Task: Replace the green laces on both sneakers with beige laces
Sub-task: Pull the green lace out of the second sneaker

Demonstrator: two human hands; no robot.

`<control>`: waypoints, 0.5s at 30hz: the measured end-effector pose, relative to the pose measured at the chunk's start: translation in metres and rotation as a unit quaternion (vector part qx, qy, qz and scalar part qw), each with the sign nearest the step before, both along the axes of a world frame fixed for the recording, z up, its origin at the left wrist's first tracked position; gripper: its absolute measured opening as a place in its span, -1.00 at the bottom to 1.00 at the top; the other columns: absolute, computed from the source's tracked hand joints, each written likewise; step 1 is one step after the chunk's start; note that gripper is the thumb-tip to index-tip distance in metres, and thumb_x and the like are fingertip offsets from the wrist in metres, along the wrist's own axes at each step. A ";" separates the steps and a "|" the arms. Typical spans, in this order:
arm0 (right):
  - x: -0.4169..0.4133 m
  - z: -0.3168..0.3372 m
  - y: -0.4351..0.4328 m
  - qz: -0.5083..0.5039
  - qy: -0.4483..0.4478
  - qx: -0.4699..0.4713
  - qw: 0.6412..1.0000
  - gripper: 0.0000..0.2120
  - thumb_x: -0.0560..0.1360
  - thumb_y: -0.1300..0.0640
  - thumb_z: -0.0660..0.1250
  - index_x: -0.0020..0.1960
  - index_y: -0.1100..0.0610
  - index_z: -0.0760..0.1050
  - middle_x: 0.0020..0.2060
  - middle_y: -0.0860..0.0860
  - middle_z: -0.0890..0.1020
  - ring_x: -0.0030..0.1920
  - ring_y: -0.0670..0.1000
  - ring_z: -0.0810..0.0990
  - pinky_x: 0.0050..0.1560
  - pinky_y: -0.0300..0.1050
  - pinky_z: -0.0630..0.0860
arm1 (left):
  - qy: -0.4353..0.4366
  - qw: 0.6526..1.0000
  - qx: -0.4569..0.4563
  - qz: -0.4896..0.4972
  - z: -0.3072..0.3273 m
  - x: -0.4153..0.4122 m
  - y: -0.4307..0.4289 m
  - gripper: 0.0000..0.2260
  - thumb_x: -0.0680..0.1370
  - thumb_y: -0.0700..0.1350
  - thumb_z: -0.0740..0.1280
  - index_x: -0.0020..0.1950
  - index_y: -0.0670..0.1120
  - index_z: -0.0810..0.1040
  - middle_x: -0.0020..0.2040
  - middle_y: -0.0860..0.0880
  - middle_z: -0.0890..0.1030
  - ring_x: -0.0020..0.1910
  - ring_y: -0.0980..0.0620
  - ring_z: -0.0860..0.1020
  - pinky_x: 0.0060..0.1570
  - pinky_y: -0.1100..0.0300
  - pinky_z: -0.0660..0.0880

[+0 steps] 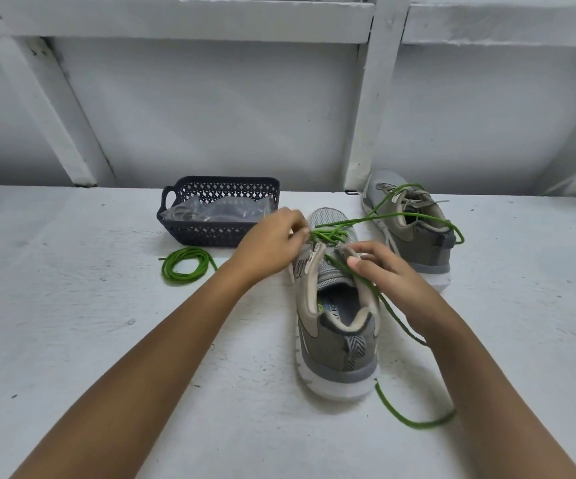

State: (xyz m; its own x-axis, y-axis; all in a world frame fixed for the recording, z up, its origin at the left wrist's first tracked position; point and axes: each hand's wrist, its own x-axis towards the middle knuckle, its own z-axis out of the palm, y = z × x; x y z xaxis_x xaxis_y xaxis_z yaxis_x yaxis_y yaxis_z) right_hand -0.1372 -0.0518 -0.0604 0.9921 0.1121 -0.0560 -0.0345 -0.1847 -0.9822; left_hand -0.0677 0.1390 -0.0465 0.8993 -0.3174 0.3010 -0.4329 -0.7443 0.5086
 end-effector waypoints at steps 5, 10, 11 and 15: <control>0.000 0.000 0.000 -0.005 -0.001 -0.012 1.000 -0.80 0.54 0.07 0.29 0.15 -0.03 0.50 0.08 -0.04 0.58 0.05 -0.21 0.57 -0.04 -0.39 0.43 | -0.056 0.960 -0.223 0.162 0.012 -0.003 0.011 -0.91 0.59 -0.17 0.23 0.05 -0.10 0.49 0.07 -0.06 0.47 -0.01 0.07 0.43 -0.04 0.29 0.36; -0.001 0.000 0.001 -0.006 -0.002 -0.011 1.000 -0.80 0.54 0.08 0.29 0.16 -0.02 0.50 0.10 0.00 0.57 0.10 -0.15 0.56 0.10 -0.30 0.44 | -0.142 0.986 0.078 0.025 0.006 -0.012 0.006 -0.76 0.56 -0.09 0.22 0.19 -0.02 0.57 0.23 -0.02 0.46 0.25 -0.05 0.34 0.18 0.05 0.20; -0.001 0.000 0.001 -0.008 -0.002 -0.008 1.000 -0.81 0.54 0.09 0.29 0.15 -0.02 0.50 0.09 0.00 0.57 0.10 -0.14 0.56 0.09 -0.30 0.44 | -0.101 0.985 0.137 0.005 0.003 -0.013 0.002 -0.77 0.58 -0.06 0.21 0.19 0.03 0.57 0.25 0.03 0.46 0.28 -0.02 0.33 0.21 0.02 0.19; -0.002 -0.001 0.003 -0.018 -0.008 0.000 1.000 -0.80 0.53 0.10 0.30 0.15 -0.01 0.51 0.10 0.01 0.59 0.11 -0.11 0.57 0.16 -0.24 0.47 | 0.040 0.996 0.074 0.014 -0.008 -0.011 -0.008 -0.82 0.59 -0.08 0.22 0.13 -0.02 0.55 0.11 0.01 0.57 0.14 -0.01 0.50 0.18 -0.03 0.39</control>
State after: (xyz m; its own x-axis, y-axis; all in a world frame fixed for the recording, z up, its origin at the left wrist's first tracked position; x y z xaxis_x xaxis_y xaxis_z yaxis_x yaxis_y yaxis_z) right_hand -0.1394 -0.0485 -0.0616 0.9963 0.0763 -0.0391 -0.0245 -0.1833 -0.9828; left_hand -0.0788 0.1309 -0.0549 0.9275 -0.3280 0.1793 -0.3737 -0.8251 0.4238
